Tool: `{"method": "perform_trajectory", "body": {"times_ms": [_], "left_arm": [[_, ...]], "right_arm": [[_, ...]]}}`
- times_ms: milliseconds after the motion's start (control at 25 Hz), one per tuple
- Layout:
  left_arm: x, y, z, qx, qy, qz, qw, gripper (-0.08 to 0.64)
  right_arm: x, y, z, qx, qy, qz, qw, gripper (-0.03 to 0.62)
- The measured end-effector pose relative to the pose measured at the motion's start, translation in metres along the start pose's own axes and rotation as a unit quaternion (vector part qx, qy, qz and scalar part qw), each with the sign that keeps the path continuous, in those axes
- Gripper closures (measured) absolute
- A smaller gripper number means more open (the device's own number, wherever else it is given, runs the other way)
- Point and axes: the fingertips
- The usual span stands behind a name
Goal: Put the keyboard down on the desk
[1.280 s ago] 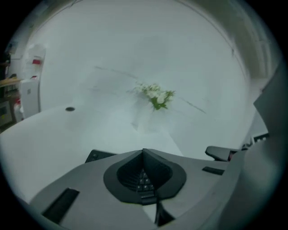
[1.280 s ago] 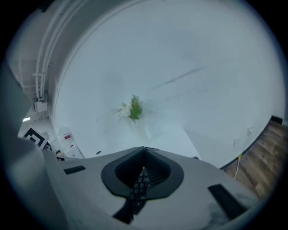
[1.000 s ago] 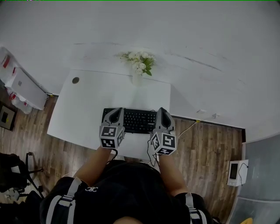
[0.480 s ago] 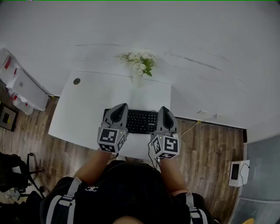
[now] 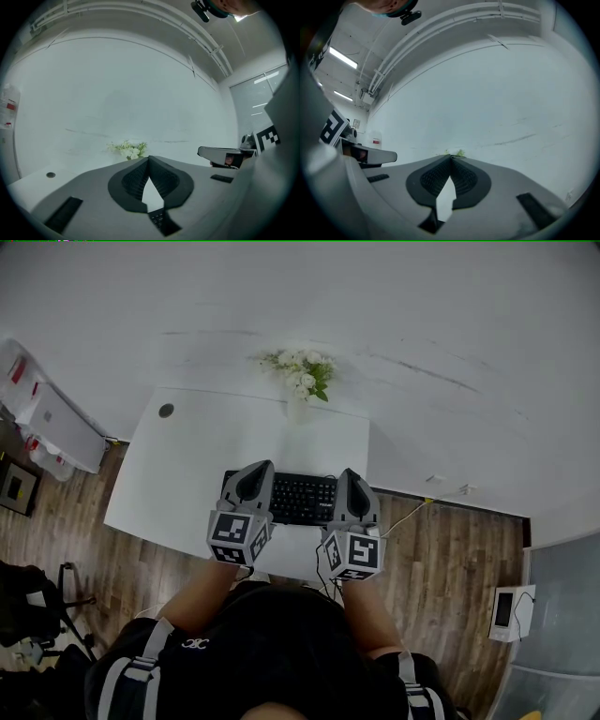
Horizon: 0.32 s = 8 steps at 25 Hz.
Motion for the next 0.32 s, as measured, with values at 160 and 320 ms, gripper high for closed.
{"method": "perform_trajectory", "body": {"times_ms": [160, 320], "left_arm": [[-0.0032, -0.0008, -0.0018, -0.003, 0.002, 0.010, 0.9999, 0.560], [-0.0052, 0.0034, -0.0043, 0.002, 0.002, 0.018, 0.9998, 0.560]], "right_arm": [[0.0034, -0.0025, -0.0020, -0.003, -0.002, -0.006, 1.000, 0.590], [0.0086, -0.0030, -0.0050, -0.002, -0.006, -0.011, 1.000, 0.590]]}}
Point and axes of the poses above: the fingertips, and each gripper's own axes: z backward along the fingers, x to its right, y out of its top, and after that the axes turned 9 degrees about y, right-handed
